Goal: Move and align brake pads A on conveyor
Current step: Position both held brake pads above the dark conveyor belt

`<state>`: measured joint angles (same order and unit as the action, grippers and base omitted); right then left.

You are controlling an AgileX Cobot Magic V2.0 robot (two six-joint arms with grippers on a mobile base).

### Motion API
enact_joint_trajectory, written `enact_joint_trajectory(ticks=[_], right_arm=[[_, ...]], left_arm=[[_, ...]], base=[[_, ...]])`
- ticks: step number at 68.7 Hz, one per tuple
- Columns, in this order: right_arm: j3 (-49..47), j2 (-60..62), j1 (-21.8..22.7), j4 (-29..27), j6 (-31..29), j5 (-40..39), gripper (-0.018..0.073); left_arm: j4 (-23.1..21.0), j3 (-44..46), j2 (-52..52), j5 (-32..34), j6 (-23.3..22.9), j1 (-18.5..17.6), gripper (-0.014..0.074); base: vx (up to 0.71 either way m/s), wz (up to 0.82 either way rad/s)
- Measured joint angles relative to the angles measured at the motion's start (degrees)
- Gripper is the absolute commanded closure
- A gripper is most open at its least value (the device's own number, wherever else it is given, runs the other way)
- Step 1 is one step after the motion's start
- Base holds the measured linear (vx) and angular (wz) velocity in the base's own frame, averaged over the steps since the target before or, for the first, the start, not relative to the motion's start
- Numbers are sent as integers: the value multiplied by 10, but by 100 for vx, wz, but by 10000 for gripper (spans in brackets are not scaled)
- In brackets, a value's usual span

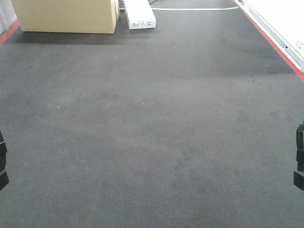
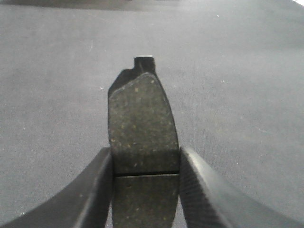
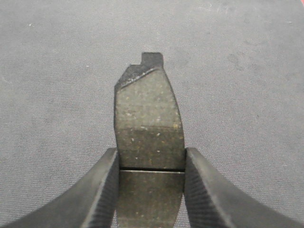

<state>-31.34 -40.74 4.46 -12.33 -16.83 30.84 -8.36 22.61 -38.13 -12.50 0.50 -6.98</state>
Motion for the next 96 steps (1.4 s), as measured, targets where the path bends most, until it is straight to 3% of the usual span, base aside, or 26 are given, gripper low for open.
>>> enact_joint_trajectory(ticks=[17, 31, 38, 55, 70, 82, 96], right_arm=[[0, 0, 0, 0, 0, 0, 565], [0, 0, 0, 0, 0, 0, 565], [0, 0, 0, 0, 0, 0, 565], [0, 0, 0, -1, 0, 0, 565], [0, 0, 0, -2, 0, 0, 565], [0, 0, 0, -2, 0, 0, 565], [0, 0, 0, -2, 0, 0, 565]], left_arm=[[-8, 61, -61, -41, 0, -76, 486], [-38, 142, -196, -39, 0, -176, 486], [-43, 176, -273, -38, -5, -202, 483], [-44, 235, -456, -33, -83, -202, 460], [-44, 251, -551, -28, -159, -169, 443], [-44, 253, -586, -28, -169, -163, 419], [-35, 257, -611, -36, -170, -163, 330]], base=[[0, 0], [0, 0], [0, 0], [0, 0], [0, 0], [0, 0], [0, 0]])
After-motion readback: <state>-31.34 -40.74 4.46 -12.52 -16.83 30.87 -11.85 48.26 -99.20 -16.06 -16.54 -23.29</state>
